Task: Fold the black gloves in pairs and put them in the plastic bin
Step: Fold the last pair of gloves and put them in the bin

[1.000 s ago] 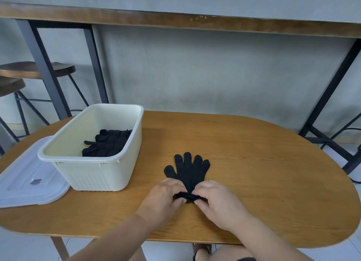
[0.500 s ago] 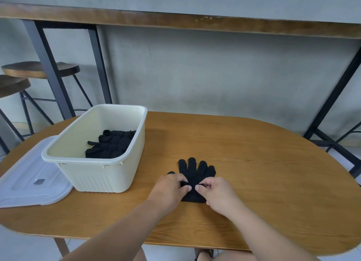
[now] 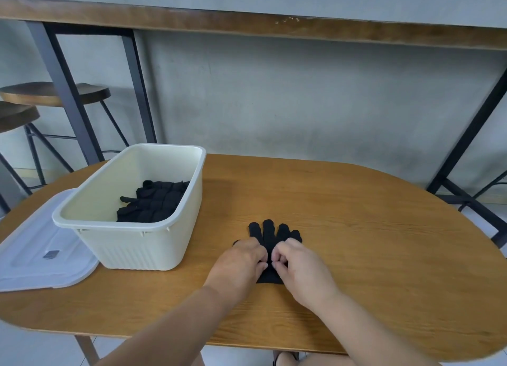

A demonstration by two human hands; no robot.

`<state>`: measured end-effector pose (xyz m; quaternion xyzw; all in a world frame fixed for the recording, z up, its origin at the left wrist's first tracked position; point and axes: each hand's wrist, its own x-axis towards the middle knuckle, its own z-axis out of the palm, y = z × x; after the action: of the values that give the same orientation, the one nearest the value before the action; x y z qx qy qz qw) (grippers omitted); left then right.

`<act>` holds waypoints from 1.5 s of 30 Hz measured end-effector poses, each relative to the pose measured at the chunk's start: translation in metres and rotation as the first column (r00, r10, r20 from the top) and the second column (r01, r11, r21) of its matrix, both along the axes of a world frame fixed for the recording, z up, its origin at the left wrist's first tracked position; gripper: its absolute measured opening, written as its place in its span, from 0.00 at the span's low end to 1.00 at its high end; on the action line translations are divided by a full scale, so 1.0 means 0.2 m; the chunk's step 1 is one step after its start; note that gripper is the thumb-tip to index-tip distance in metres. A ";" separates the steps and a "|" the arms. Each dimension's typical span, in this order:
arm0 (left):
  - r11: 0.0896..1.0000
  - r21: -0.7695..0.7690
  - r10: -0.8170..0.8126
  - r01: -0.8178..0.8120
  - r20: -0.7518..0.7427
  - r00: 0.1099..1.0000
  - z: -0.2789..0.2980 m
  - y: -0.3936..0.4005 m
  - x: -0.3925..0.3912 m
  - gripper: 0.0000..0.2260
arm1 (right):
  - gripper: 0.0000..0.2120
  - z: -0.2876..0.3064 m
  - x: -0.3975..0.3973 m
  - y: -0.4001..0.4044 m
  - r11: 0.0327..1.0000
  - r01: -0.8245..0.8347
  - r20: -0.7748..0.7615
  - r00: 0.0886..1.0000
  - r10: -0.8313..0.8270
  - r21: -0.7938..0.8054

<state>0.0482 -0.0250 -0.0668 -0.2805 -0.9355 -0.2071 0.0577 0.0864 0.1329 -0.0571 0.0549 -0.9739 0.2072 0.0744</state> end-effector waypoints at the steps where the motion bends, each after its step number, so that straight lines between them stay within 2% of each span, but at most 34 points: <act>1: 0.999 -0.028 -0.029 0.028 -0.027 0.999 -0.01 -0.02 0.00 0.10 | 0.06 -0.01 0.01 0.00 0.999 -0.040 -0.014 0.999 0.041 0.020; 3: 0.995 -0.067 -0.078 0.074 -0.058 0.995 -0.01 -0.05 0.01 0.14 | 0.11 -0.03 0.03 0.03 0.996 -0.083 -0.018 0.996 0.084 0.017; 6: 0.984 -0.088 -0.156 0.153 -0.026 0.987 -0.01 -0.10 0.04 0.18 | 0.17 -0.03 0.07 0.06 0.991 -0.136 0.043 0.990 0.135 0.007; 8: 0.981 -0.096 -0.174 0.170 -0.031 0.984 -0.01 -0.11 0.05 0.19 | 0.21 -0.03 0.08 0.07 0.984 -0.167 0.080 0.983 0.163 0.054; 12: 0.987 -0.064 -0.154 0.148 -0.088 0.984 -0.02 -0.09 0.05 0.13 | 0.19 0.00 0.07 0.05 0.981 -0.168 0.041 0.985 0.165 0.096; 14: 0.988 -0.026 -0.154 0.153 -0.065 0.986 -0.01 -0.09 0.06 0.11 | 0.16 0.01 0.07 0.05 0.986 -0.164 0.070 0.984 0.161 0.033; 16: 0.992 0.048 -0.114 0.114 0.007 0.993 0.01 -0.10 0.06 0.10 | 0.12 0.03 0.06 0.07 0.986 -0.122 0.162 0.977 0.140 -0.113; 19: 0.990 0.143 -0.014 -0.012 0.180 0.984 0.03 -0.08 0.04 0.08 | 0.07 0.05 0.01 0.08 0.935 0.020 0.290 0.953 0.089 -0.354; 21: 0.982 0.172 0.026 -0.078 0.286 0.958 0.04 -0.06 0.01 0.09 | 0.06 0.05 -0.03 0.08 0.909 0.096 0.320 0.946 0.043 -0.406; 25: 0.988 0.099 0.080 -0.120 0.340 0.937 0.03 -0.02 -0.05 0.11 | 0.07 0.02 -0.05 0.08 0.928 0.167 0.330 0.943 -0.051 -0.334; 29: 0.983 0.089 0.121 -0.160 0.343 0.931 0.03 0.00 -0.06 0.09 | 0.07 -0.01 -0.06 0.07 0.924 0.203 0.227 0.965 -0.132 -0.323; 32: 0.979 0.108 0.134 -0.170 0.284 0.949 0.04 0.00 -0.07 0.07 | 0.04 -0.02 -0.07 0.05 0.954 0.136 0.158 0.983 -0.096 -0.267; 36: 0.995 0.049 0.077 -0.085 0.153 0.985 0.05 0.02 -0.05 0.01 | 0.06 -0.01 -0.06 0.04 0.984 0.082 0.121 0.991 -0.063 -0.160; 40: 0.992 -0.103 -0.079 0.073 -0.055 0.995 0.06 0.00 -0.03 0.10 | 0.10 0.04 -0.02 0.07 0.998 -0.048 0.096 0.994 0.052 -0.047; 43: 0.985 -0.114 -0.136 0.128 -0.064 0.989 0.03 -0.05 0.00 0.16 | 0.18 0.04 0.01 0.09 0.990 -0.140 0.105 0.985 0.136 0.033; 45: 0.982 -0.115 -0.157 0.149 -0.066 0.985 0.01 -0.08 0.02 0.18 | 0.20 0.04 0.03 0.09 0.987 -0.151 0.105 0.984 0.145 0.053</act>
<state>0.0516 -0.0419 -0.0645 -0.3617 -0.9184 -0.1485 0.0611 0.0927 0.1502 -0.0491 0.1190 -0.9755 0.1849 0.0077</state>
